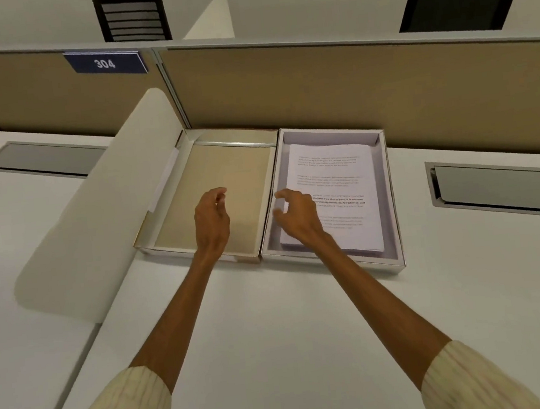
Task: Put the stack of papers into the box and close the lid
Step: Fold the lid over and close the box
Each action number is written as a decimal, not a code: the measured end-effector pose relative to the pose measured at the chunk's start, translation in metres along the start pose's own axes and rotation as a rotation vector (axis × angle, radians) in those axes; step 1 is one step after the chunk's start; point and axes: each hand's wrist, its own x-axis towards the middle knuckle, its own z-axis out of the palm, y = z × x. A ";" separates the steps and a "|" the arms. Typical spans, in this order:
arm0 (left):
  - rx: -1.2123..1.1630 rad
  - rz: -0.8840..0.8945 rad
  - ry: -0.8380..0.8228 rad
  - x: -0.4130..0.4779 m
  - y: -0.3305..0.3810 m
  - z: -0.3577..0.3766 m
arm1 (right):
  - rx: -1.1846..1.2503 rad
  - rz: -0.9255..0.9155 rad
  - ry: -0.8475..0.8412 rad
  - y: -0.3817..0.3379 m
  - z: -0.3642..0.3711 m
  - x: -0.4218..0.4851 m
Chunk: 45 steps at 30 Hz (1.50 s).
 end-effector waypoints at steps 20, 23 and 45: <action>0.307 0.026 -0.303 -0.056 -0.092 -0.080 | -0.304 -0.232 -0.294 -0.031 0.116 -0.038; 0.296 0.023 -0.232 -0.058 -0.093 -0.078 | -0.259 -0.205 -0.258 -0.025 0.121 -0.043; -0.704 -0.756 0.365 -0.010 -0.034 -0.053 | 0.114 -0.323 0.089 -0.016 0.113 -0.053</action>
